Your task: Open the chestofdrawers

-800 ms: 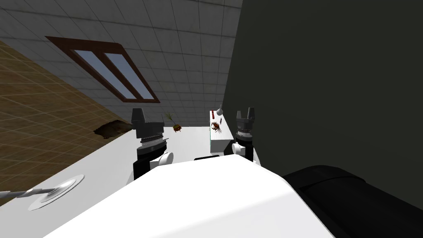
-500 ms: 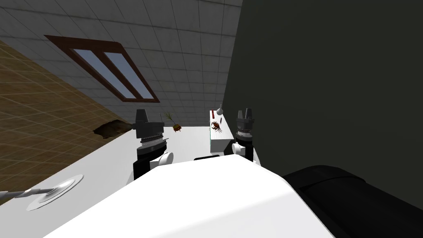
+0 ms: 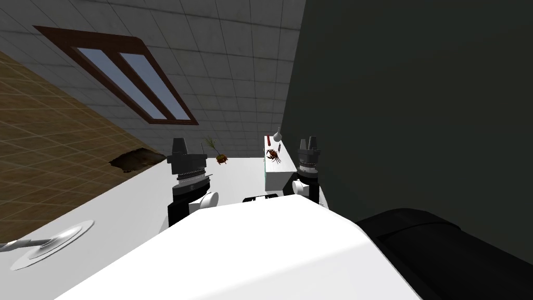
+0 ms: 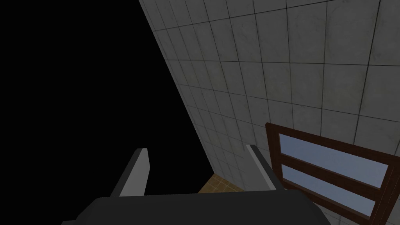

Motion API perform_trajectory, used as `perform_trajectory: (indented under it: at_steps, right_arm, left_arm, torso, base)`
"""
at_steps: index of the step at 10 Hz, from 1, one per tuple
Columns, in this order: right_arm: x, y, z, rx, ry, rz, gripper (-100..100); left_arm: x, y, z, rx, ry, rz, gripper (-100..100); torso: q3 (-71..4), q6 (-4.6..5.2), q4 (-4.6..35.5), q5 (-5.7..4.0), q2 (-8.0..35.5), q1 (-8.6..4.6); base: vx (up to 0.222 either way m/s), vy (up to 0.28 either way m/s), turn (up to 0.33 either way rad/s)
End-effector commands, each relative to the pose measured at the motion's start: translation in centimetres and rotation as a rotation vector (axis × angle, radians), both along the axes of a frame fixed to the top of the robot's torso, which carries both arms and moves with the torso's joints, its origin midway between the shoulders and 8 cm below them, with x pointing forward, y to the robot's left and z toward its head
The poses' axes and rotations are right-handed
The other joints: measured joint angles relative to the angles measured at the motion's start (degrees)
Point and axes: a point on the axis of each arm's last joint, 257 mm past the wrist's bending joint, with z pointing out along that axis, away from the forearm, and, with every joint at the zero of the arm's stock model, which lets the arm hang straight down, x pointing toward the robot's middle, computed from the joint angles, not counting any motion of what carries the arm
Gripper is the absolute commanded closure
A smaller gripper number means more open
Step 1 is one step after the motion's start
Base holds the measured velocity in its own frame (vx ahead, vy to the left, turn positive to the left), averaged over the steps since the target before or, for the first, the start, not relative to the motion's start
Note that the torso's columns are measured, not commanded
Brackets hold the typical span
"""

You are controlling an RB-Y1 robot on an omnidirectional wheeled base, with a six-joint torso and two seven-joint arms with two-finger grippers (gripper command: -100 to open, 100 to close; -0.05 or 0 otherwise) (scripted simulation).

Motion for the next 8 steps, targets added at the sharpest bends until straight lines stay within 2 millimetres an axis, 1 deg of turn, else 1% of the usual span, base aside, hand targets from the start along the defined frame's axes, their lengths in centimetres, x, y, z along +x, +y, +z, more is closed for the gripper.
perform_trajectory:
  at_steps: [1,2,3,4,6,7,8]
  right_arm:
    - [0.0,0.0,0.0,0.0,0.0,0.0,0]
    - [0.6,0.5,-0.8,-0.045,0.035,-0.001,-100]
    - [1.1,0.8,-1.7,-0.082,0.068,-0.005,-100]
    - [1.7,1.1,-2.8,-0.126,0.11,-0.015,-100]
    - [3.1,1.6,-5.9,-0.225,0.215,-0.045,-100]
    - [3.1,1.7,-5.9,-0.228,0.215,-0.046,-100]
    - [3.8,1.8,-7.9,-0.286,0.277,-0.067,-100]
  left_arm:
    - [0.0,0.0,0.0,0.0,0.0,0.0,0]
    - [0.0,0.0,0.0,0.0,0.0,0.0,0]
    - [0.0,0.0,0.0,0.0,0.0,0.0,0]
    - [0.0,0.0,0.0,0.0,0.001,0.0,0]
    - [0.0,0.0,0.0,0.0,0.001,0.0,0]
    - [0.0,0.0,0.0,0.0,0.001,0.0,0]
    - [0.0,0.0,0.0,0.0,0.001,0.0,0]
  torso:
    - [-8.46,0.0,4.23,0.0,4.23,0.0]
    - [-16.92,0.0,8.46,0.0,8.46,0.0]
    - [-20.88,0.0,10.34,0.02,10.36,0.08]
    - [-22.01,0.0,10.9,0.04,10.88,0.14]
    - [-22.36,0.0,11.09,0.03,11.0,0.09]
    - [-22.35,0.0,11.11,0.04,11.05,0.16]
    - [-22.29,0.0,11.14,0.02,11.14,0.01]
  base:
    - [0.0,0.0,0.0]
    - [0.019,0.026,0.011]
    - [0.02,0.058,0.013]
    - [0.038,0.081,0.014]
    - [0.062,0.107,0.018]
    - [0.049,0.111,0.001]
    - [0.057,0.097,0.014]
